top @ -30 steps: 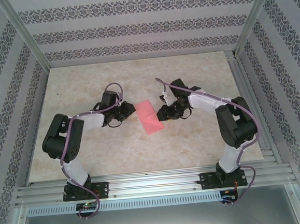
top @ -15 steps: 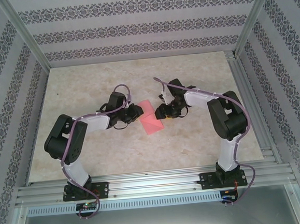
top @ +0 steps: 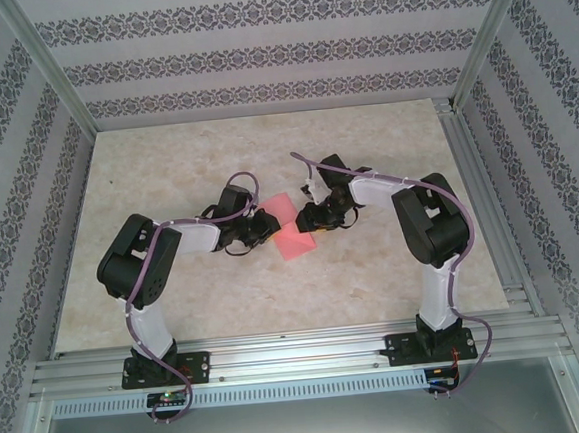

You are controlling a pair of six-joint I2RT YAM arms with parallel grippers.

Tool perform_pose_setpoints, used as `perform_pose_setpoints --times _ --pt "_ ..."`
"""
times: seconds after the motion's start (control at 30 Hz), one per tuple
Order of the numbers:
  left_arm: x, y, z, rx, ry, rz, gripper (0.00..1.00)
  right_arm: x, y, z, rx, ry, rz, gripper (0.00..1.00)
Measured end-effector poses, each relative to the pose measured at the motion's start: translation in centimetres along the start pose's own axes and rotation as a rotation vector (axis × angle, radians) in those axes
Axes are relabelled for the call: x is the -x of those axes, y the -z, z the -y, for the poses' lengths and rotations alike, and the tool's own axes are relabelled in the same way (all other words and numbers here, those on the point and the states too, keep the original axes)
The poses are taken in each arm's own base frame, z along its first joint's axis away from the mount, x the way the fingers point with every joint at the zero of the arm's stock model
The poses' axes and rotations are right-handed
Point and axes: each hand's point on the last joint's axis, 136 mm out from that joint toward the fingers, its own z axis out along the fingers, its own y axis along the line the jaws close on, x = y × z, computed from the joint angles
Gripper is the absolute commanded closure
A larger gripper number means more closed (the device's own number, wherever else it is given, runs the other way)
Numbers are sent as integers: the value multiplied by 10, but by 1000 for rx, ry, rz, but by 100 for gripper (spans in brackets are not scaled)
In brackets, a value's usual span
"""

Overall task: Fold a paper plane with a square sheet of paper (pick it up from the middle)
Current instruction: Turn over the paper at the center of the table.

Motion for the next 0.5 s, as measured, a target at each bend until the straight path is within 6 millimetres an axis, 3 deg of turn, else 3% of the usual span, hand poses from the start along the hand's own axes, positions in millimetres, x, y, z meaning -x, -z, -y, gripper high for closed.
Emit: perform_pose_setpoints --times 0.2,0.5 --pt "2 0 -2 9 1 11 85 4 -3 -15 51 19 12 62" --pt "3 0 -5 22 4 17 85 7 -3 -15 63 10 28 61"
